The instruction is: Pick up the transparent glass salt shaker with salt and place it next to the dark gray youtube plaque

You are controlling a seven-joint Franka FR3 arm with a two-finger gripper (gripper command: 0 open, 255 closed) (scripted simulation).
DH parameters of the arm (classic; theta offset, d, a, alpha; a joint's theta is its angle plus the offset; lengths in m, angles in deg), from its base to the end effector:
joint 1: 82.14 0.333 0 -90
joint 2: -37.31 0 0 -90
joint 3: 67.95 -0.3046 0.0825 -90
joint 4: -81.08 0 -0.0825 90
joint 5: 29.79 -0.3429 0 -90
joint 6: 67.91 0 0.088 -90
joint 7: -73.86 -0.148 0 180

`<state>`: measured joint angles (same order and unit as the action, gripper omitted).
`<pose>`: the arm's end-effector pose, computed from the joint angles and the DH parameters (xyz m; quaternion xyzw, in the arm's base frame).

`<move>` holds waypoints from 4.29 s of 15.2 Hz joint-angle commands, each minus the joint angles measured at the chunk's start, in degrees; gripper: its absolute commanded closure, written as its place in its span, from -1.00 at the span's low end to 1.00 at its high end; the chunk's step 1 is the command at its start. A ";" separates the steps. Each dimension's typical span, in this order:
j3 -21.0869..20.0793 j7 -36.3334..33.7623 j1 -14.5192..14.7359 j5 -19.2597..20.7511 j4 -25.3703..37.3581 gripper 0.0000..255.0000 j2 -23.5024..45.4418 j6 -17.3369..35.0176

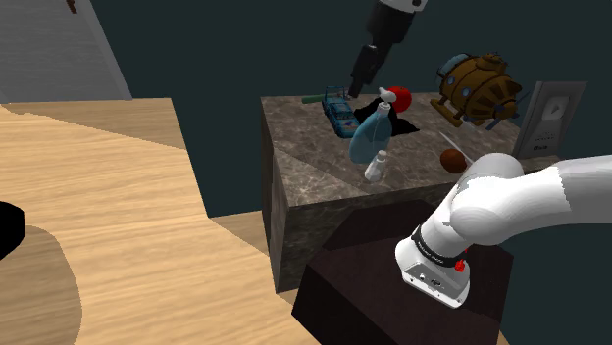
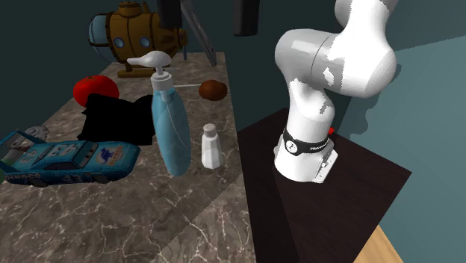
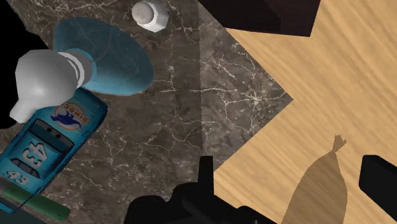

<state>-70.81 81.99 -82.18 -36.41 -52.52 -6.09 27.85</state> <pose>0.2949 0.0340 0.5536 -0.9943 -0.0863 -0.0502 0.0379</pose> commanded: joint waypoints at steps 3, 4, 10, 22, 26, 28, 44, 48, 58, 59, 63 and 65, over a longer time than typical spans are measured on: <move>1.38 1.80 -0.42 0.71 -3.90 -1.00 -1.72 1.42; 2.09 2.71 -0.67 1.12 -5.79 -1.00 -2.52 2.13; 6.72 8.28 -2.80 4.32 -16.27 -1.00 -6.49 6.42; 17.10 19.33 -9.99 13.56 -31.55 -1.00 -7.66 16.80; 17.53 19.34 -10.06 13.93 -34.08 -1.00 -6.37 20.59; 17.77 19.34 -10.08 14.12 -35.29 -1.00 -5.56 22.60; 17.85 19.36 -10.09 14.18 -35.59 1.00 -5.27 23.19; 17.50 19.22 -10.01 13.91 -34.50 1.00 -6.27 21.12; 15.99 18.68 -9.48 12.64 -28.21 1.00 -9.39 11.77; 15.86 18.63 -9.42 12.52 -27.52 1.00 -9.57 10.91; 15.34 18.44 -9.18 12.05 -24.69 1.00 -10.06 7.60; 15.10 18.36 -9.06 11.83 -23.22 1.00 -10.19 6.01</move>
<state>-55.64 100.31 -91.20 -24.54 -76.35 -15.94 34.83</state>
